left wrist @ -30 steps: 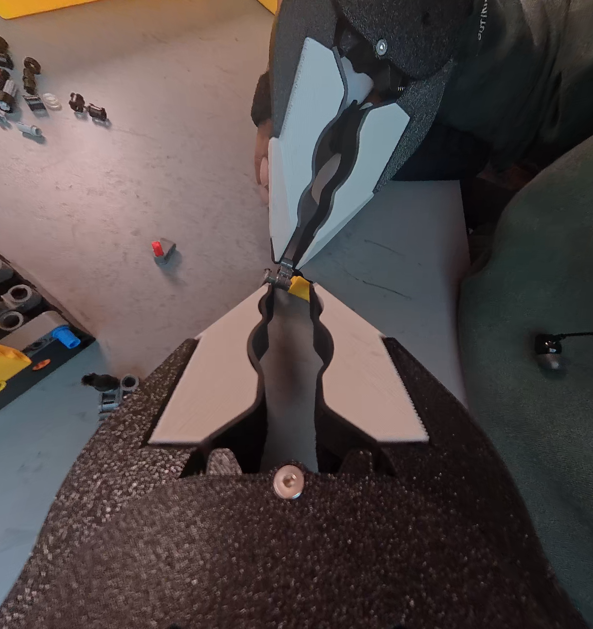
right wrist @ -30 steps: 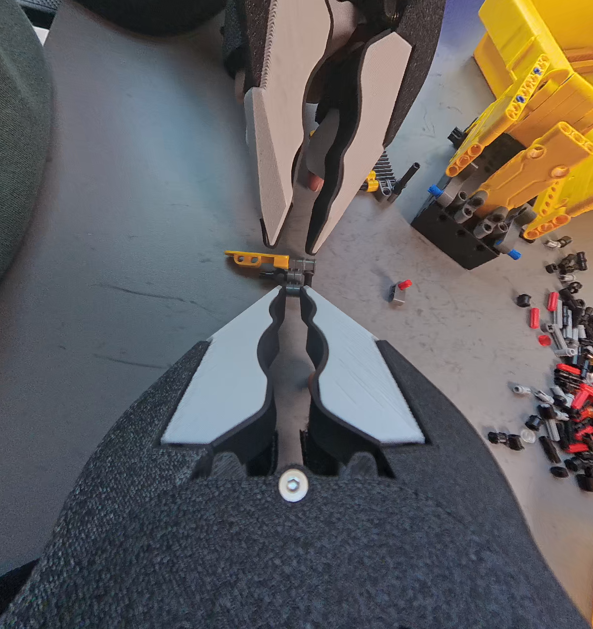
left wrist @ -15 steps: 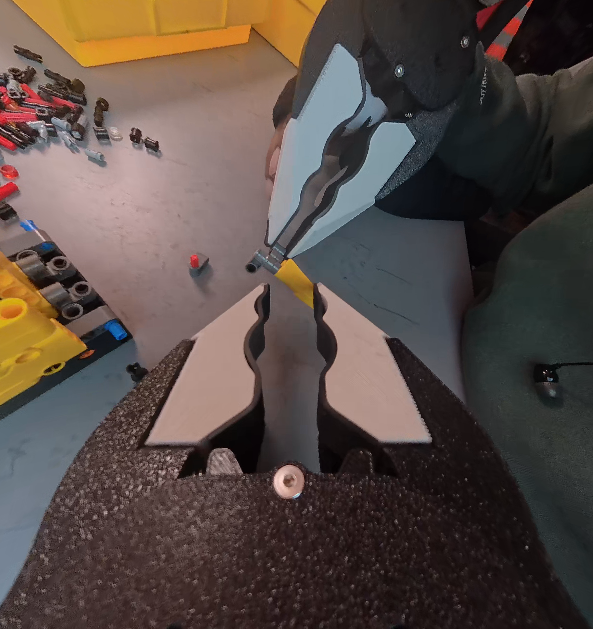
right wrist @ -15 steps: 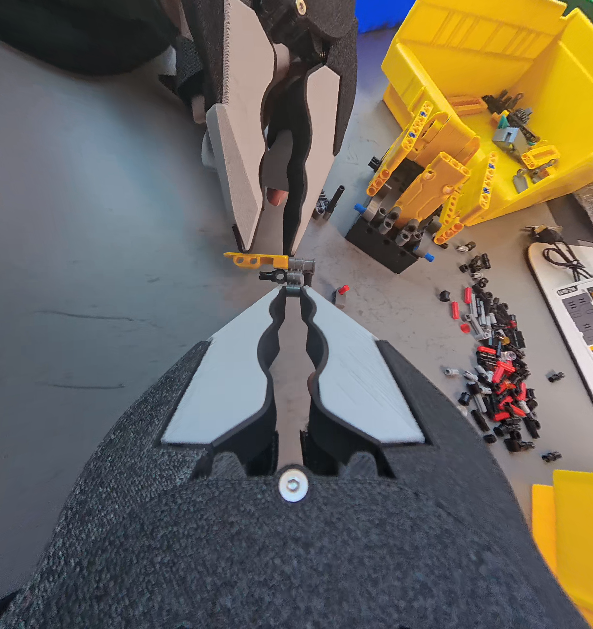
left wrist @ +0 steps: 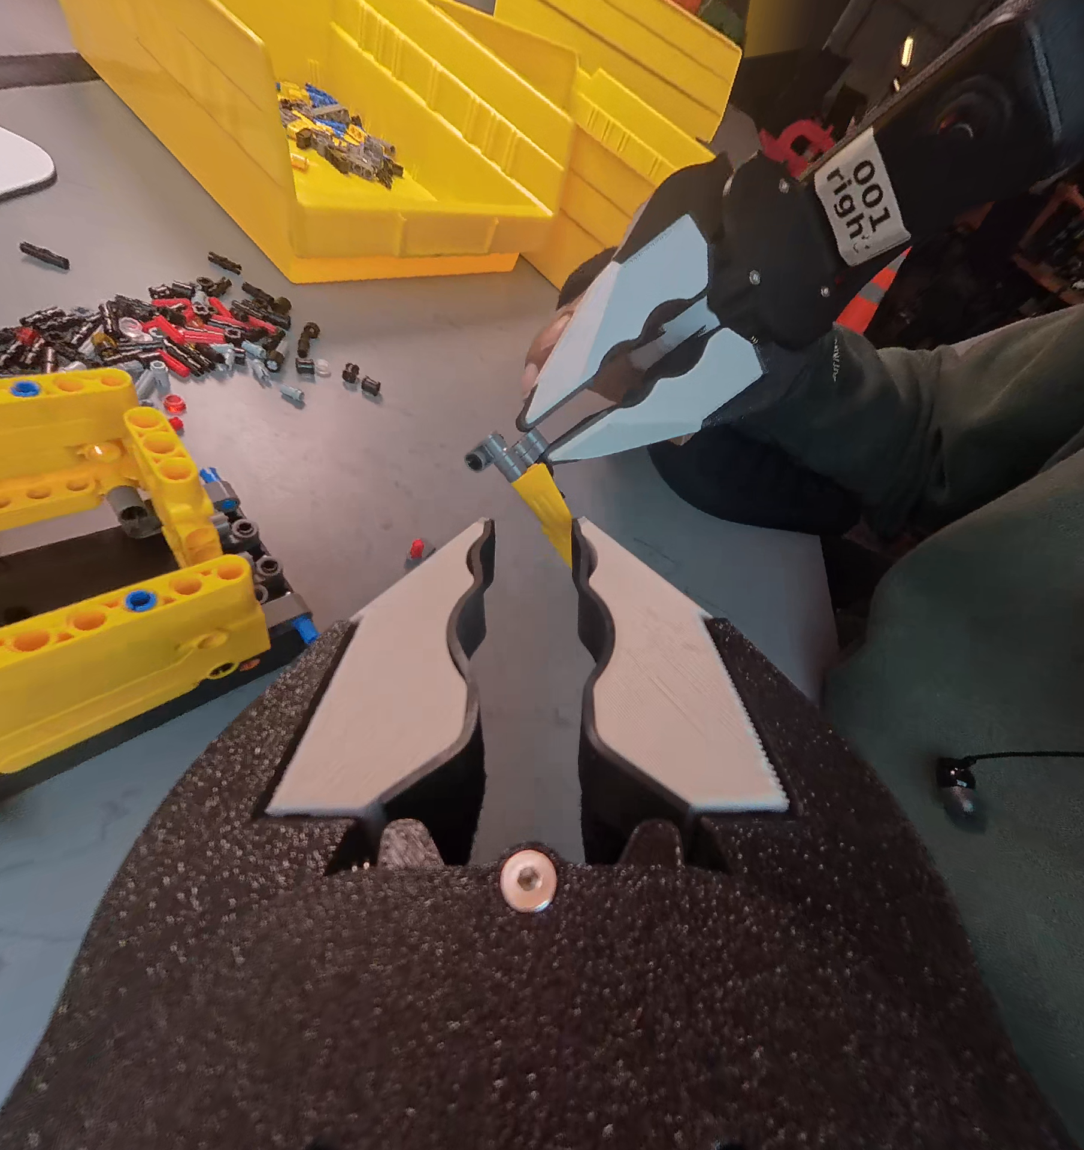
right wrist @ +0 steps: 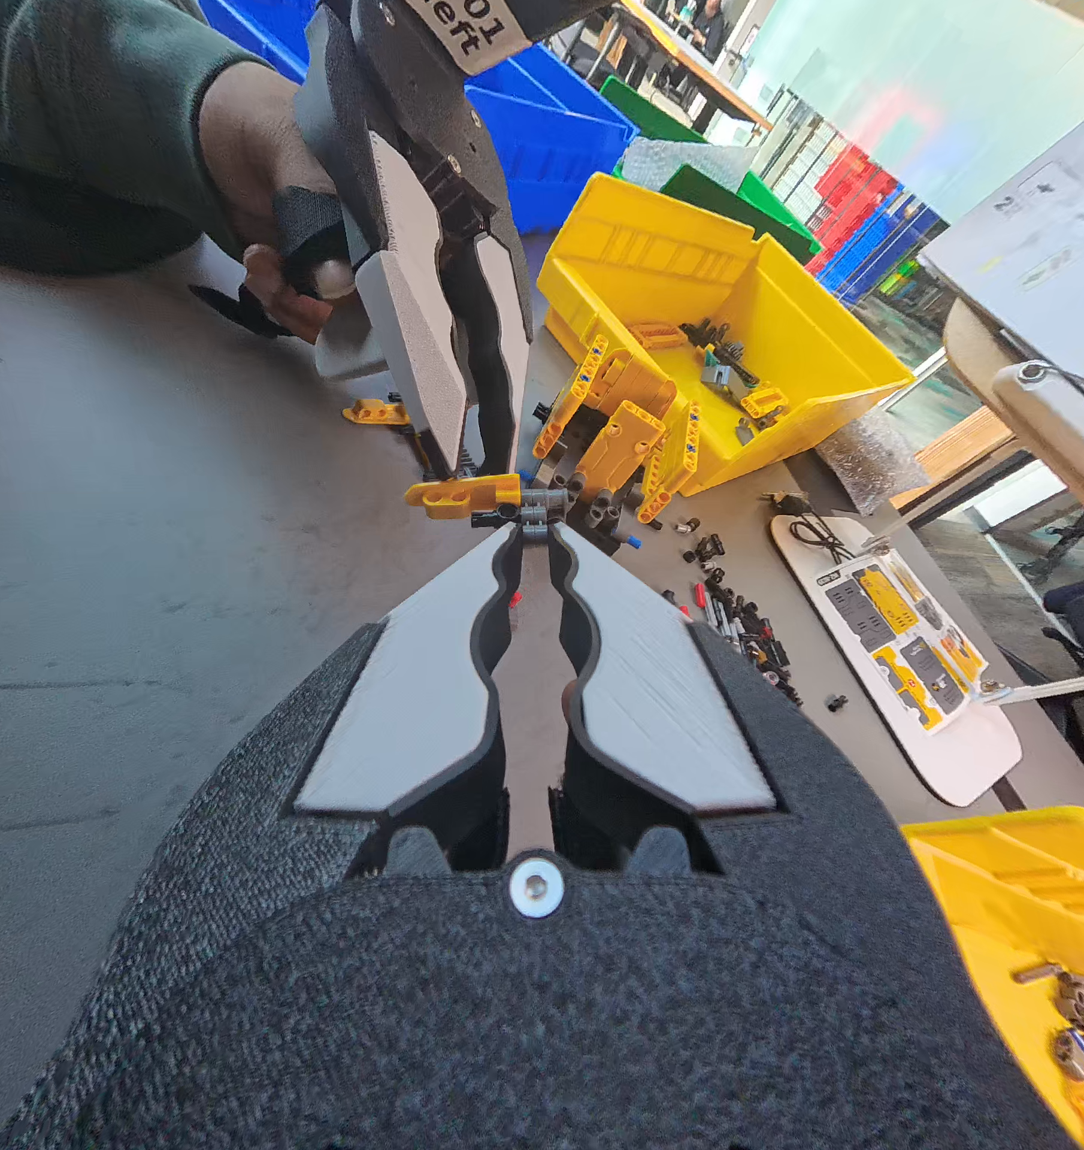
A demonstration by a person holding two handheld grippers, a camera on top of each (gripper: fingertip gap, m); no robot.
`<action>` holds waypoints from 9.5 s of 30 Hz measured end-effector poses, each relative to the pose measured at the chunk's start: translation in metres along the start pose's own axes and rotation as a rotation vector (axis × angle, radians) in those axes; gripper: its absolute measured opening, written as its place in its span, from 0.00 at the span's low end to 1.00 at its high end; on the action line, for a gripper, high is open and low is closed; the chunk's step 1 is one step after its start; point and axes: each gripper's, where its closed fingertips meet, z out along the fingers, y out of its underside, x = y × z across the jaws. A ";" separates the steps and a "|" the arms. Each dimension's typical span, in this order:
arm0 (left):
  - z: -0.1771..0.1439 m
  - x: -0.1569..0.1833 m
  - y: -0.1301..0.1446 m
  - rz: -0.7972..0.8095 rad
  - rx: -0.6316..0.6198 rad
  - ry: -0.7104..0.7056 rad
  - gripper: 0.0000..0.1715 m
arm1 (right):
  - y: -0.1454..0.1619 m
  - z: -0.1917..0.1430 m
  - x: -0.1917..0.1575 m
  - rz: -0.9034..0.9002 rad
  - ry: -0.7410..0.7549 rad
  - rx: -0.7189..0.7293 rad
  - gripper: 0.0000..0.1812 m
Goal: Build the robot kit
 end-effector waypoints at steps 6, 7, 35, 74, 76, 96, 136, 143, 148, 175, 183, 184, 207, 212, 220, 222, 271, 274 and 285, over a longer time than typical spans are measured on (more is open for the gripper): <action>-0.005 0.008 -0.014 -0.076 0.087 0.078 0.14 | -0.015 -0.005 0.007 -0.074 0.074 0.071 0.04; -0.006 0.010 -0.016 -0.096 0.102 0.102 0.15 | -0.017 -0.006 0.007 -0.088 0.086 0.081 0.04; -0.006 0.009 -0.017 0.429 0.057 -0.181 0.07 | -0.031 -0.008 0.006 0.172 -0.010 0.205 0.09; 0.001 0.018 -0.008 0.432 0.032 -0.113 0.07 | -0.026 -0.008 -0.005 0.383 -0.195 0.187 0.08; 0.003 0.019 -0.005 0.421 0.022 -0.098 0.07 | -0.026 -0.007 -0.007 0.393 -0.208 0.183 0.08; -0.024 0.019 -0.046 -0.003 0.302 0.108 0.00 | -0.045 -0.021 0.017 0.542 -0.167 0.351 0.12; -0.022 0.055 -0.052 -0.468 0.324 0.598 0.10 | -0.069 -0.036 -0.002 0.461 -0.372 0.461 0.07; -0.015 0.080 -0.042 -0.498 0.234 0.731 0.16 | -0.078 -0.050 -0.018 0.482 -0.542 0.530 0.07; -0.018 0.087 -0.043 -0.496 0.231 0.777 0.07 | -0.077 -0.050 -0.019 0.489 -0.556 0.537 0.07; -0.014 -0.024 -0.031 0.251 0.146 -0.464 0.03 | -0.023 0.023 0.023 0.840 -0.148 0.223 0.04; -0.015 0.013 -0.044 0.074 0.267 -0.085 0.11 | -0.042 0.001 0.019 0.801 -0.290 0.332 0.04; -0.015 0.018 -0.044 0.025 0.269 -0.020 0.13 | -0.046 -0.003 0.017 0.793 -0.319 0.348 0.04; -0.011 0.039 -0.039 -0.118 0.253 0.233 0.07 | -0.058 -0.012 0.003 0.812 -0.432 0.393 0.04; -0.010 0.035 -0.038 -0.126 0.248 0.218 0.07 | -0.056 -0.010 0.006 0.837 -0.420 0.387 0.04; -0.010 0.030 -0.037 -0.163 0.246 0.216 0.07 | -0.051 -0.011 0.019 0.881 -0.368 0.398 0.06; -0.009 0.031 -0.036 -0.160 0.238 0.216 0.07 | -0.050 -0.011 0.022 0.905 -0.361 0.404 0.07; -0.003 0.029 -0.029 -0.089 0.208 0.157 0.09 | -0.046 -0.001 0.006 0.926 -0.408 0.336 0.08; -0.002 0.030 -0.029 -0.079 0.210 0.153 0.09 | -0.046 0.001 0.004 0.921 -0.410 0.330 0.08; -0.005 0.032 -0.033 -0.052 0.208 0.158 0.08 | -0.052 -0.001 0.005 0.882 -0.381 0.355 0.07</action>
